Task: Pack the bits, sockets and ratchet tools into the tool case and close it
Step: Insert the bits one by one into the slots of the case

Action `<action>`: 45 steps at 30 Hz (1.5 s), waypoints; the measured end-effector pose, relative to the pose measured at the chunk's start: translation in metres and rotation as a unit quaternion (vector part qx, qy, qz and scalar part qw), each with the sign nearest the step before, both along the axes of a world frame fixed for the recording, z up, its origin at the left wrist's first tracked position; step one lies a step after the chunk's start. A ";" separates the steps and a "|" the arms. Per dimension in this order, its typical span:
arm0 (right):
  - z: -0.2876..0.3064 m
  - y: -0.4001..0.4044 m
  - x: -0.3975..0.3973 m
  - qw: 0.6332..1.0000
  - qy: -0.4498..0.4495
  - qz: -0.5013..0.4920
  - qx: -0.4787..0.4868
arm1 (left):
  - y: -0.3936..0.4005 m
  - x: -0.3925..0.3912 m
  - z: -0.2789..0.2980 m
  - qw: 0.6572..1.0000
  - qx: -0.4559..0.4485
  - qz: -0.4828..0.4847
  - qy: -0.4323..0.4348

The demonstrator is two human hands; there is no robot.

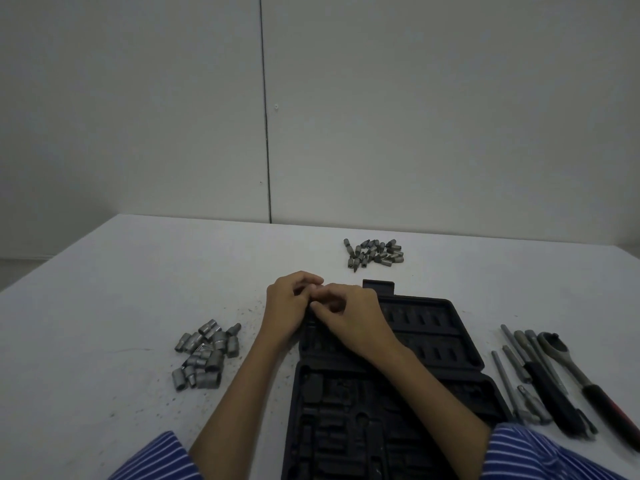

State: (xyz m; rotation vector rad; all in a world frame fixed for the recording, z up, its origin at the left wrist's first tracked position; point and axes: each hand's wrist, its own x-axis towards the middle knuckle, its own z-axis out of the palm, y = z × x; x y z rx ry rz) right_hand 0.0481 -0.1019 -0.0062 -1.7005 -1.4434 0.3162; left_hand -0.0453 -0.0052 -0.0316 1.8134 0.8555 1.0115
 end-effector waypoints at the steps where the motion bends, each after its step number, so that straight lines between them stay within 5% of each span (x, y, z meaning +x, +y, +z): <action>1: 0.000 0.000 0.000 1.000 -0.010 -0.001 -0.004 | 0.000 0.000 0.000 1.000 -0.002 -0.001 -0.002; 15: 0.004 -0.009 -0.013 0.974 -0.220 -0.034 -0.037 | -0.002 0.000 -0.001 0.999 -0.024 -0.015 -0.020; 45: 0.006 -0.013 -0.011 0.975 -0.211 -0.024 -0.068 | -0.002 0.001 0.000 1.000 -0.007 -0.008 -0.001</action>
